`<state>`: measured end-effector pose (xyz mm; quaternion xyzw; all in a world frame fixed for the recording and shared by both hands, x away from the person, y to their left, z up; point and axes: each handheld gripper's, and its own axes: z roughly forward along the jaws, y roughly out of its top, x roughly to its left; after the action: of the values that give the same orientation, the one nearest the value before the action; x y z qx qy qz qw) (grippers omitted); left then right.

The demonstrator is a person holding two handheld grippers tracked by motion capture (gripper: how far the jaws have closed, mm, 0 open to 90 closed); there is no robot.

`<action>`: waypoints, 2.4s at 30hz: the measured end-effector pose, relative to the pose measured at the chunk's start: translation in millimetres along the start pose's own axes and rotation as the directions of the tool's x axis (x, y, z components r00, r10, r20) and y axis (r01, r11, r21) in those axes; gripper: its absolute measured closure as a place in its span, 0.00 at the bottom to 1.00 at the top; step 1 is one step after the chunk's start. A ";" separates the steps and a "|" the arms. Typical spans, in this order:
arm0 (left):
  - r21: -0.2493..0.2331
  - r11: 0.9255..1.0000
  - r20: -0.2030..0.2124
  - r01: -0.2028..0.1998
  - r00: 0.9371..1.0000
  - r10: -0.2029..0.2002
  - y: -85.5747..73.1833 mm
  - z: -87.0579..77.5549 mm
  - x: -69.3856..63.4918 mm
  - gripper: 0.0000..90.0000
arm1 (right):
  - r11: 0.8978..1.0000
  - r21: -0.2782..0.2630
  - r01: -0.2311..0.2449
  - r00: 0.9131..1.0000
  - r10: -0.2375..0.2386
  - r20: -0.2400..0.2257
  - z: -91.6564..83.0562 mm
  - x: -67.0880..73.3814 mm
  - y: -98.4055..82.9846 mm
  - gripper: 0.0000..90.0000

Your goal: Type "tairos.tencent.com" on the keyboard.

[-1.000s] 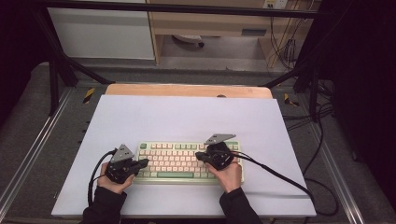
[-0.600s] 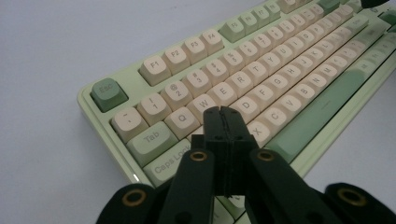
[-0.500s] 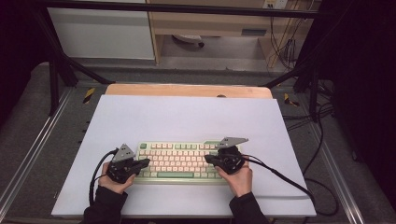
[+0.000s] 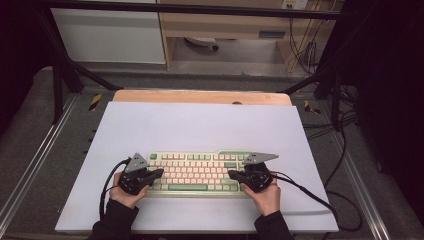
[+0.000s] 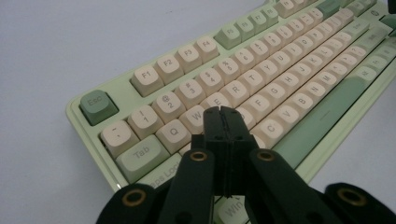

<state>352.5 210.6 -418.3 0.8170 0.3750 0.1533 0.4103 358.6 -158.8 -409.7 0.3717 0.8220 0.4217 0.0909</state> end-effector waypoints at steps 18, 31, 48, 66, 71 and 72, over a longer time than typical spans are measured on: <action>0.033 0.999 -0.004 -0.018 1.000 0.018 1.0 15.4 -3.3 1.00 | 1.000 0.002 -0.003 1.000 0.003 0.002 -4.6 -3.2 -9.3 1.00; 0.039 0.999 -0.006 -0.030 1.000 0.030 0.6 19.5 -5.2 1.00 | 1.000 0.004 -0.005 1.000 0.005 0.004 -4.2 -3.1 -9.6 1.00; 0.015 1.000 -0.004 -0.018 1.000 0.018 -0.4 5.2 -1.4 1.00 | 1.000 -0.003 0.000 1.000 0.000 0.004 -4.1 -2.3 -9.6 1.00; -0.011 1.000 -0.006 0.002 1.000 -0.002 -5.3 -11.8 8.4 1.00 | 1.000 0.006 0.017 0.999 -0.017 -0.031 5.9 11.8 -1.3 1.00; -0.016 1.000 -0.005 0.010 1.000 -0.010 -5.8 -12.7 10.0 1.00 | 0.999 0.016 0.029 0.999 -0.028 -0.040 13.7 17.9 2.3 1.00; -0.016 1.000 -0.005 0.010 1.000 -0.010 -5.8 -12.7 10.1 1.00 | 0.999 0.016 0.034 0.999 -0.033 -0.041 15.3 18.7 2.6 1.00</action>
<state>349.4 227.4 -415.6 0.8113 0.3791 0.1564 0.4167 353.9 -135.4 -414.2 0.3500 0.8333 0.4208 0.0780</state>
